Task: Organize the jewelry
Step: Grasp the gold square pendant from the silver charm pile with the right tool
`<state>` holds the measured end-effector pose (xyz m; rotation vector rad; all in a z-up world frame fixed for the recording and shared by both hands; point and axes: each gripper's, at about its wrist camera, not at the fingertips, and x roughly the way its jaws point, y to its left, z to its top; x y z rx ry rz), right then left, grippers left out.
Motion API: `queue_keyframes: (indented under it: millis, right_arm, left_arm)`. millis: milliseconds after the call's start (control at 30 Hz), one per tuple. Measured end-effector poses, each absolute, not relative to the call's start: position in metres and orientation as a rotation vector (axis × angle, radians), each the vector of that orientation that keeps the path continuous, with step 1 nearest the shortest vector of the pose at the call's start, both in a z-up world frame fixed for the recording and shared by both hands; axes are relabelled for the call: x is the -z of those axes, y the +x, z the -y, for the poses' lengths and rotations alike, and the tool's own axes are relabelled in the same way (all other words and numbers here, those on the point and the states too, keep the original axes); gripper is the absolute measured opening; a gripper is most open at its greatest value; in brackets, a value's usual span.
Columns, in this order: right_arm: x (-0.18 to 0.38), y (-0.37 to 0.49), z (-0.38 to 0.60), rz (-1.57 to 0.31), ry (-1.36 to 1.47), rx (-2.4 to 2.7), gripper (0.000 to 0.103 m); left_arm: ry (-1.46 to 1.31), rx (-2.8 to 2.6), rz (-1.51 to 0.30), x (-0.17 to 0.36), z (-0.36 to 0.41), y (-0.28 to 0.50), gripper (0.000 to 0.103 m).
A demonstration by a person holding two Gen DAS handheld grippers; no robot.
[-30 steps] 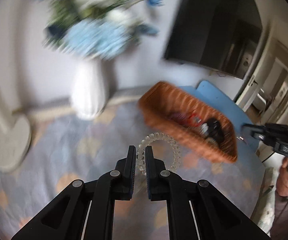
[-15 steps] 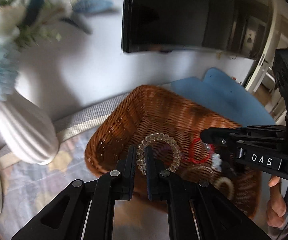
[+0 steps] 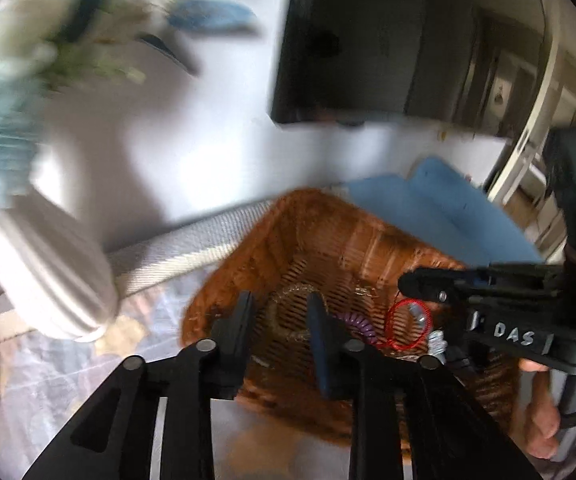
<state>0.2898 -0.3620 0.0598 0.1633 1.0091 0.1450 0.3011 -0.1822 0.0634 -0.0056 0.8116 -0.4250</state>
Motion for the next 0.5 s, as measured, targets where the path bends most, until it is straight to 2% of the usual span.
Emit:
queue_keyframes:
  millis: [167,233,300,500]
  right_arm:
    - [-0.089,0.243,0.339,-0.926,0.112,-0.198,0.018]
    - [-0.098,0.225,0.325,-0.899,0.090,-0.218,0.028]
    - [-0.106,0.206,0.307,-0.877,0.075,-0.252,0.031]
    - [-0.105,0.174,0.253,-0.875,0.024,-0.364,0.031]
  left_arm:
    - [-0.027,0.414,-0.742,-0.091,0.142,0.262,0.030]
    - [-0.029,0.397,-0.716,-0.099,0.120,0.241,0.030]
    - [-0.048,0.396,-0.705,-0.101,0.102,0.223,0.030]
    - [-0.081,0.374,-0.737,-0.082,0.057,0.183,0.030]
